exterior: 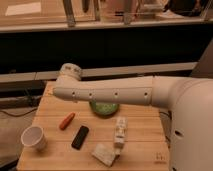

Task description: Pick up the ceramic cup

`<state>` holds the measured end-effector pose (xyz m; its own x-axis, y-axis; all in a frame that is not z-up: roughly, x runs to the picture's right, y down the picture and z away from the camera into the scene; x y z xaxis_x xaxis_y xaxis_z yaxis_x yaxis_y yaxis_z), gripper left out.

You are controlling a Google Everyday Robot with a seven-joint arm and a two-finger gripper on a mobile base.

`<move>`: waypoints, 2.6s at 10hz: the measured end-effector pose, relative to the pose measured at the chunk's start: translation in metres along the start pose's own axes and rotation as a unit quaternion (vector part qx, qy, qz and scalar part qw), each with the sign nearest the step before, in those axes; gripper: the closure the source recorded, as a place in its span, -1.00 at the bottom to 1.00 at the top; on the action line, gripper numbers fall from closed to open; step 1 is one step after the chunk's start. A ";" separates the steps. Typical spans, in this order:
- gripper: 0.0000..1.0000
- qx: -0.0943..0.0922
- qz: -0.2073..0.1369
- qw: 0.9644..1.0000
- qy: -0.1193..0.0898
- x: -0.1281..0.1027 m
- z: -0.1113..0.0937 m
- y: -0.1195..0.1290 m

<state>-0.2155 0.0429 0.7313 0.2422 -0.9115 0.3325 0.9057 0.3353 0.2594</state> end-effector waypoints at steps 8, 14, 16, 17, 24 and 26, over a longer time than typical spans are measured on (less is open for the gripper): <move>-0.60 0.027 -0.055 0.998 -0.034 -0.030 0.021 -0.011; -0.60 0.037 -0.112 0.991 -0.065 -0.067 0.044 -0.026; -0.60 0.040 -0.131 0.988 -0.072 -0.081 0.052 -0.031; -0.60 0.041 -0.138 0.987 -0.073 -0.085 0.055 -0.031; -0.60 0.048 -0.187 0.978 -0.083 -0.112 0.073 -0.032; -0.60 0.051 -0.201 0.975 -0.085 -0.116 0.072 -0.034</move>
<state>-0.2995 0.1539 0.7493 -0.1931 -0.9246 0.3285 0.8743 -0.0102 0.4852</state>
